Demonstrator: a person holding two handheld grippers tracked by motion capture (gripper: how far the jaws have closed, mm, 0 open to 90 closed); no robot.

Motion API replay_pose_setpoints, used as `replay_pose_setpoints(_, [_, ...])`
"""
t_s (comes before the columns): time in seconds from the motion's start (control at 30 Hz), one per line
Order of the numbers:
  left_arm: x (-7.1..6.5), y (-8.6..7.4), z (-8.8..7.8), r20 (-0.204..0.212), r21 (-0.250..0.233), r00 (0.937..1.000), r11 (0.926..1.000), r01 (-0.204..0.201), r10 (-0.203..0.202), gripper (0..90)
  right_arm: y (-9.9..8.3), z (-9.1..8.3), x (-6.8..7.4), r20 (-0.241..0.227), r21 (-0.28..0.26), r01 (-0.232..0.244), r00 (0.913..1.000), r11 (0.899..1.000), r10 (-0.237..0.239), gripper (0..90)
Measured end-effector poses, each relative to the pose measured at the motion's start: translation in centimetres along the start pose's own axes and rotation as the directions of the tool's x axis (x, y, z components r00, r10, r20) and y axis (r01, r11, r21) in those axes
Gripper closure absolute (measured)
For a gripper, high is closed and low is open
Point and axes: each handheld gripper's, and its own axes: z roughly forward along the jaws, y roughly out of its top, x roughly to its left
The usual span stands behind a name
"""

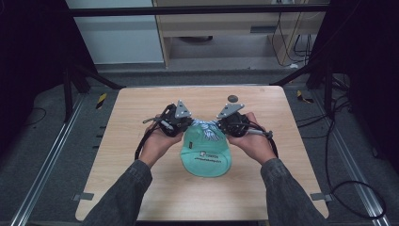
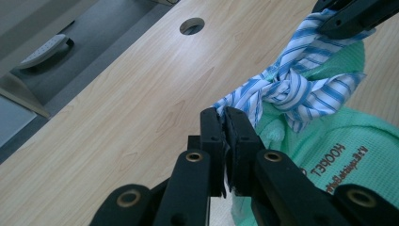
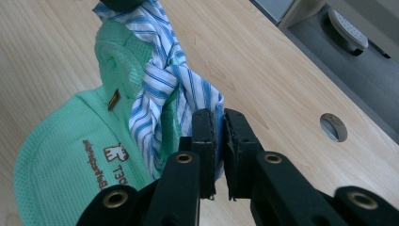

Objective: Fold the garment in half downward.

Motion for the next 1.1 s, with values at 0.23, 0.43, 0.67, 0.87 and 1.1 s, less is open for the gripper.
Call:
replay_pose_setpoints(0.23, [-0.8, -1.0, -0.2, 0.013, -0.002, 0.9998, 0.9999, -0.013, 0.013, 86.9, -0.9, 0.1, 0.8, -0.011, 0.001, 0.01, 0.9999, 1.0, -0.01, 83.6])
replay_pose_setpoints(0.43, [-1.4, -1.7, -0.4, 0.023, 0.005, 0.9995, 0.9998, -0.019, 0.019, 86.9, -1.6, 0.2, 1.7, -0.018, 0.004, 0.031, 0.9994, 1.0, -0.031, 83.5])
replay_pose_setpoints(0.67, [-1.9, -2.6, -0.7, 0.04, 0.005, 0.9991, 0.9999, -0.011, 0.011, 86.9, -2.0, 0.1, 2.4, -0.032, 0.003, 0.04, 0.9987, 0.999, -0.04, 83.5])
replay_pose_setpoints(0.87, [-2.3, -2.9, -0.9, 0.047, 0.007, 0.9988, 0.9999, -0.015, 0.015, 86.9, -2.3, 0.0, 2.9, -0.041, 0.007, 0.056, 0.9976, 0.998, -0.055, 83.5])
replay_pose_setpoints(1.1, [-2.9, -3.5, -1.1, 0.053, 0.008, 0.9985, 0.9999, -0.015, 0.015, 86.9, -2.6, -0.1, 3.4, -0.051, 0.012, 0.069, 0.9963, 0.998, -0.069, 83.4])
